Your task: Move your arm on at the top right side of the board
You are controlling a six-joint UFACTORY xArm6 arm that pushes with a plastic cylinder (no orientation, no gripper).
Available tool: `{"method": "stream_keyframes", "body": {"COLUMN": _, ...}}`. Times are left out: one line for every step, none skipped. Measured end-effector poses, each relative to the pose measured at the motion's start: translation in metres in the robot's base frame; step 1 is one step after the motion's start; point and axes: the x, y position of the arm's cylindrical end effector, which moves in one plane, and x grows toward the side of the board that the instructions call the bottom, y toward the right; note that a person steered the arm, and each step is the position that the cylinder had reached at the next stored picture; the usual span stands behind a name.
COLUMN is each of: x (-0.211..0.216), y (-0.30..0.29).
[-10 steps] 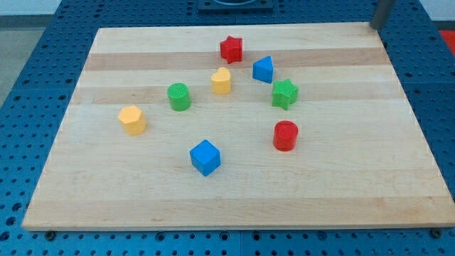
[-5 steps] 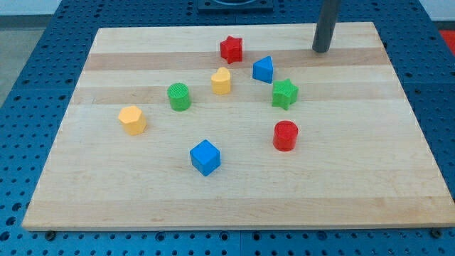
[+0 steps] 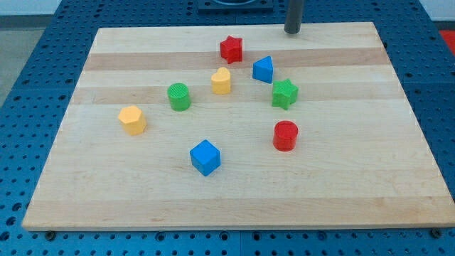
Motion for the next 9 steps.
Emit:
{"method": "stream_keyframes", "body": {"x": -0.004, "y": 0.024}}
{"method": "stream_keyframes", "body": {"x": -0.011, "y": 0.099}}
{"method": "stream_keyframes", "body": {"x": -0.009, "y": 0.121}}
{"method": "stream_keyframes", "body": {"x": 0.038, "y": 0.119}}
{"method": "stream_keyframes", "body": {"x": 0.041, "y": 0.119}}
{"method": "stream_keyframes", "body": {"x": 0.037, "y": 0.119}}
{"method": "stream_keyframes", "body": {"x": -0.002, "y": 0.119}}
{"method": "stream_keyframes", "body": {"x": -0.017, "y": 0.118}}
{"method": "stream_keyframes", "body": {"x": -0.017, "y": 0.115}}
